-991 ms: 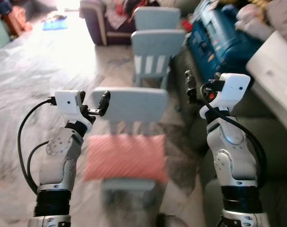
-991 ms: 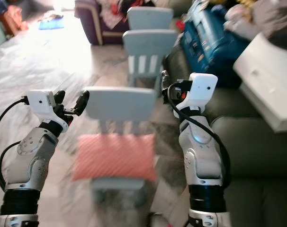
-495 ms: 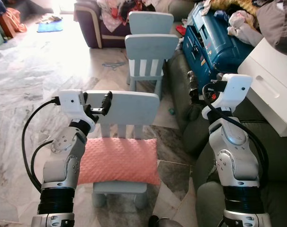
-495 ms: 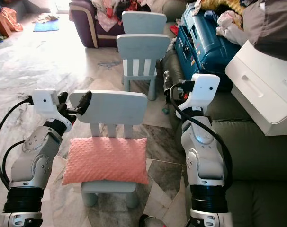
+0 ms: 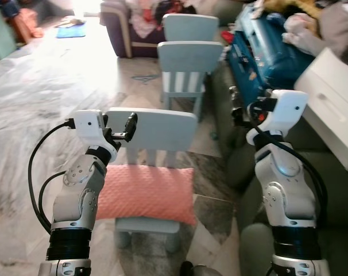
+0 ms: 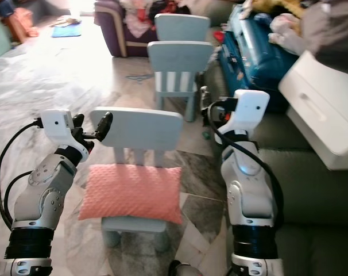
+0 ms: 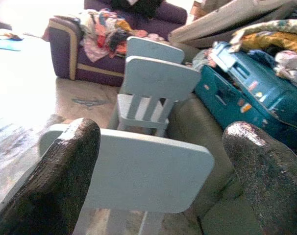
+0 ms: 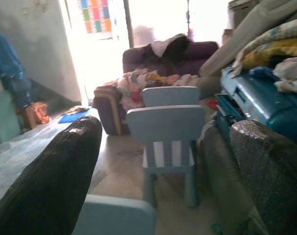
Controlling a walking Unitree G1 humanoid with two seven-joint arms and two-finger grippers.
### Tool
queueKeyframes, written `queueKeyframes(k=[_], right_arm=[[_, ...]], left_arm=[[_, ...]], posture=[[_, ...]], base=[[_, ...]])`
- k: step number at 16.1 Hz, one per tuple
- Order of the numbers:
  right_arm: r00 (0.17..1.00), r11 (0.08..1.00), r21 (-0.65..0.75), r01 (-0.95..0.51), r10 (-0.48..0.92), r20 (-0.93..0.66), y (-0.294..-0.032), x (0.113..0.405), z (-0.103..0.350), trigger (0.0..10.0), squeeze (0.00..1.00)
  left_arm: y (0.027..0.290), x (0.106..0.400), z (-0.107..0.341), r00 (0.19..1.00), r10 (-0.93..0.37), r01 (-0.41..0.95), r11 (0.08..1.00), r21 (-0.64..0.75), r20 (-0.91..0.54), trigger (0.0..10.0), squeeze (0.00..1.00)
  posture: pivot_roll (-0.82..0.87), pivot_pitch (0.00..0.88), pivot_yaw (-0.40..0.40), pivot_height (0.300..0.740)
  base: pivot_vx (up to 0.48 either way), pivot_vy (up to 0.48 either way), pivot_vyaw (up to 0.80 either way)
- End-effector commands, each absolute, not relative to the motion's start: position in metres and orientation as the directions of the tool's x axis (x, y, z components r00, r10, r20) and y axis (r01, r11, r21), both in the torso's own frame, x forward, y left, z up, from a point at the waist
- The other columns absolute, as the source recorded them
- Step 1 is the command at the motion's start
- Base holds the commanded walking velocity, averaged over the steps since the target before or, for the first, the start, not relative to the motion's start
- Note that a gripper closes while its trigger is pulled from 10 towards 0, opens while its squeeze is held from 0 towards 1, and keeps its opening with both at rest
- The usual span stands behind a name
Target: Move the pillow to the sofa
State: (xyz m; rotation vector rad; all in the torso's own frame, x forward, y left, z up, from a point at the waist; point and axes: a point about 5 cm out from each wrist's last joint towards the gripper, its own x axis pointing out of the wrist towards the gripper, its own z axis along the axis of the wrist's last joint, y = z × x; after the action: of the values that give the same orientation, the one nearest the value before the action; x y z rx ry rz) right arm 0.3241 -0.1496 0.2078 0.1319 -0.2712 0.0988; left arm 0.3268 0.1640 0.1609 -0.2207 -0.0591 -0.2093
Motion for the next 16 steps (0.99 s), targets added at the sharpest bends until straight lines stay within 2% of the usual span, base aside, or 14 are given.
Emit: queueKeyframes(k=[1,6,11,16], right_arm=[[0.965,0.983,0.122,-0.134,0.102,0.240,-0.149,0.320,0.198,10.0,0.00],[0.985,0.985,0.085,-0.153,0.145,0.098,-0.151,0.300,0.151,10.0,0.00],[0.984,0.984,0.046,-0.175,0.173,0.036,-0.151,0.294,0.127,10.0,0.00],[0.989,0.989,0.031,-0.145,0.145,-0.015,-0.154,0.288,0.106,10.0,0.00]], left_arm=[[0.170,0.324,0.155,0.980,-0.190,0.197,0.960,-0.201,0.052,10.0,0.00],[0.183,0.309,0.127,0.984,-0.176,0.169,0.969,-0.181,-0.021,10.0,0.00],[0.186,0.303,0.110,0.978,-0.193,0.181,0.974,-0.136,-0.076,10.0,0.00],[0.205,0.284,0.060,0.961,-0.159,0.144,0.986,-0.082,-0.227,10.0,0.00]], posture=[[-0.08,0.130,-0.022,0.740],[-0.08,0.127,-0.023,0.740],[-0.08,0.125,-0.022,0.740],[-0.08,0.126,-0.019,0.740]], base=[[0.000,0.480,0.00],[0.000,0.471,0.00],[0.000,0.000,0.00],[0.000,0.000,0.00]])
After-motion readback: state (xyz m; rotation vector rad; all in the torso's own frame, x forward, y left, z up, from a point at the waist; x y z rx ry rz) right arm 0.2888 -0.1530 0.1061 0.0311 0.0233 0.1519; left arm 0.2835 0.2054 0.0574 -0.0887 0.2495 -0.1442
